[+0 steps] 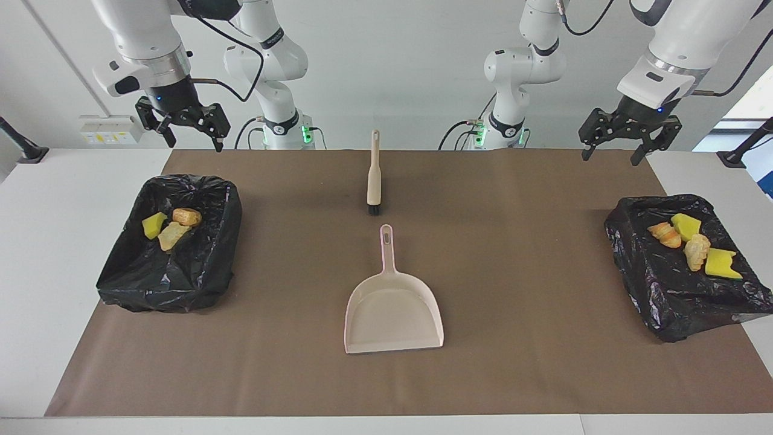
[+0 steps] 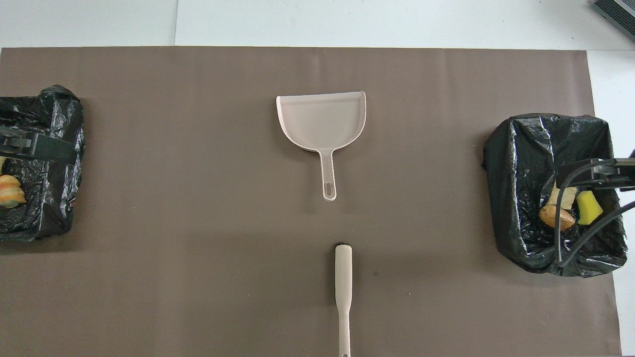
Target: Sweep and dump trash in bin
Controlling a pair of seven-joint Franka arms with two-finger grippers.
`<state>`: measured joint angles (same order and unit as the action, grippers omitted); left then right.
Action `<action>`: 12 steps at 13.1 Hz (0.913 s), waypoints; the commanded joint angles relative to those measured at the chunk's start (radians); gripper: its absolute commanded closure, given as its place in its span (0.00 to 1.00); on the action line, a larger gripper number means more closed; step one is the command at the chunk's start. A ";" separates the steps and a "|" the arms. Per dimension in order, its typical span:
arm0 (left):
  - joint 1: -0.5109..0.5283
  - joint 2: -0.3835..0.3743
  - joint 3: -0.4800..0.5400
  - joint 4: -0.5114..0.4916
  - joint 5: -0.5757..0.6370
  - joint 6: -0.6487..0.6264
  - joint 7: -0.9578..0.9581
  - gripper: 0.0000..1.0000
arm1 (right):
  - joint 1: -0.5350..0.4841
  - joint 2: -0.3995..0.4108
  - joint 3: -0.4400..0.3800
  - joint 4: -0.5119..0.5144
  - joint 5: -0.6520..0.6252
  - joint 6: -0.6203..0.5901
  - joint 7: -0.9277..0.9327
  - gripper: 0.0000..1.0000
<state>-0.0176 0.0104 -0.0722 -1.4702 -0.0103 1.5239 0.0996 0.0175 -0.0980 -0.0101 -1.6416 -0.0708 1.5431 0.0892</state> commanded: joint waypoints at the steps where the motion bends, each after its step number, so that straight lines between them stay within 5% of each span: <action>1: 0.005 -0.033 -0.001 -0.022 -0.010 -0.031 0.006 0.00 | -0.013 -0.009 0.004 -0.012 0.019 0.012 -0.022 0.00; 12: 0.008 -0.069 -0.001 -0.077 -0.002 -0.045 -0.044 0.00 | -0.031 -0.016 -0.005 0.008 0.072 -0.064 -0.025 0.00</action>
